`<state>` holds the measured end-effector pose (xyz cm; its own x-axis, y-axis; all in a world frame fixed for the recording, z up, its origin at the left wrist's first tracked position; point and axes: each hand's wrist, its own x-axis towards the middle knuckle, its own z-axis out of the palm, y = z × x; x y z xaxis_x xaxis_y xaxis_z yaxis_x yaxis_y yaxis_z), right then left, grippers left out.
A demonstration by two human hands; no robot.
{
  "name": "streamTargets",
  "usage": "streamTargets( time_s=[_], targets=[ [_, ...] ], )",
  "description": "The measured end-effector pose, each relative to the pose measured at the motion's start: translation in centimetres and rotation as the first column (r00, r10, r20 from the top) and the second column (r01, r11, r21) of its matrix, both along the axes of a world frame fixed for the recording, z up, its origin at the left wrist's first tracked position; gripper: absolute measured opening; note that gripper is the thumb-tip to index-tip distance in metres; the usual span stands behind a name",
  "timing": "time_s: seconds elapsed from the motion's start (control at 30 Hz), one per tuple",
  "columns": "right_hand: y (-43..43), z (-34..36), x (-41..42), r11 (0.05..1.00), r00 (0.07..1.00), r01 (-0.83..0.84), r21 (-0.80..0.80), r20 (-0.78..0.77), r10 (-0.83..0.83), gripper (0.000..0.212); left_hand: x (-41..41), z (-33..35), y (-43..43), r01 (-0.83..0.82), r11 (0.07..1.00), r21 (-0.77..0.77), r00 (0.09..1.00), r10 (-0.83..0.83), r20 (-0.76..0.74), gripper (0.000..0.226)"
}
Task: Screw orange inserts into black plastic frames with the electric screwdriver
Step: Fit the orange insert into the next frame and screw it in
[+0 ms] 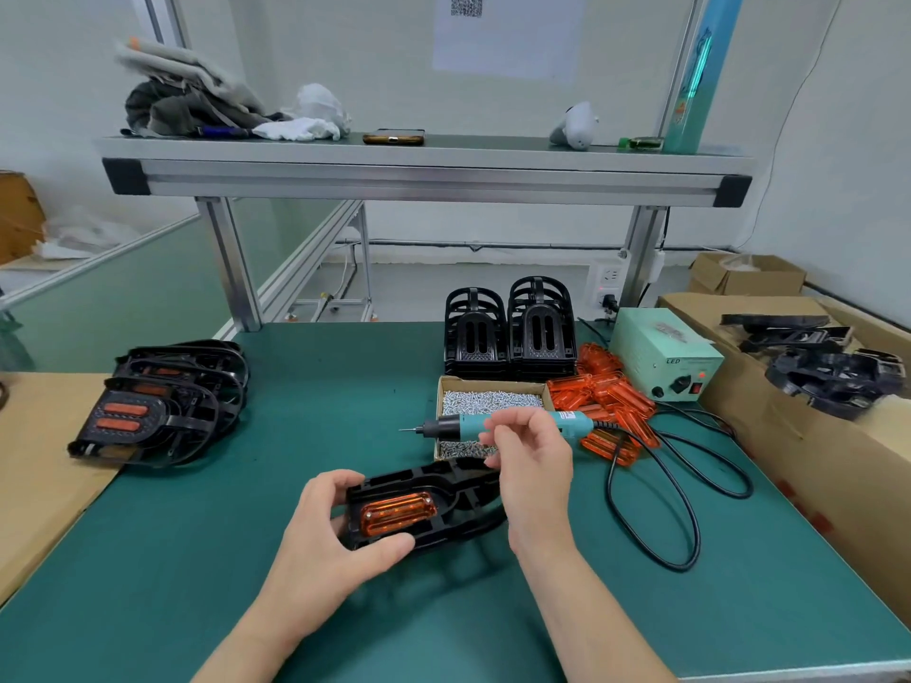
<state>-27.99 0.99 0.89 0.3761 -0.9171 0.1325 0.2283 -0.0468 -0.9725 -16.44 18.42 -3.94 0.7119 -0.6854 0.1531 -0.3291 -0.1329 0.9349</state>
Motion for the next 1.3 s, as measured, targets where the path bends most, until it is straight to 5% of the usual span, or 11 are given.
streamTargets(
  time_s=[0.13, 0.27, 0.57, 0.83, 0.97, 1.17, 1.3],
  targets=[
    [0.0, -1.0, -0.1, 0.968, 0.985, 0.036, -0.249, -0.154, -0.076, 0.022, 0.4, 0.8, 0.2, -0.021, 0.999, -0.045, 1.0, 0.02, -0.019, 0.081],
    [0.0, -1.7, 0.2, 0.958, 0.967, -0.057, -0.28, -0.253, -0.016, 0.012, 0.7, 1.2, 0.1, -0.029, 0.992, -0.119, 0.998, 0.023, -0.051, 0.078],
    [0.6, -1.6, 0.7, 0.986, 0.969, -0.129, -0.102, -0.224, 0.104, 0.02, 1.2, 1.1, -0.1, -0.039, 0.962, -0.269, 0.994, 0.009, -0.112, 0.081],
    [2.8, -1.8, 1.8, 0.97, 0.99, -0.135, 0.201, -0.012, 0.141, 0.021, 1.8, 0.5, 0.1, -0.135, 0.927, -0.349, 0.966, 0.045, -0.256, 0.101],
    [3.9, -1.6, 2.2, 0.948, 0.985, -0.17, 0.268, 0.042, 0.165, 0.02, 2.2, -0.5, 0.4, 0.058, 0.935, -0.35, 0.952, -0.157, -0.262, 0.083],
    [6.0, -1.5, 3.1, 0.794, 0.929, -0.371, 0.482, 0.202, 0.312, 0.01, 2.4, -0.9, 0.5, 0.144, 0.906, -0.398, 0.913, -0.277, -0.3, 0.067],
    [6.9, -1.7, 3.9, 0.61, 0.88, -0.467, 0.64, 0.273, 0.389, 0.029, 3.2, -1.4, 0.7, 0.031, 0.893, -0.449, 0.901, -0.219, -0.374, 0.038]
  ],
)
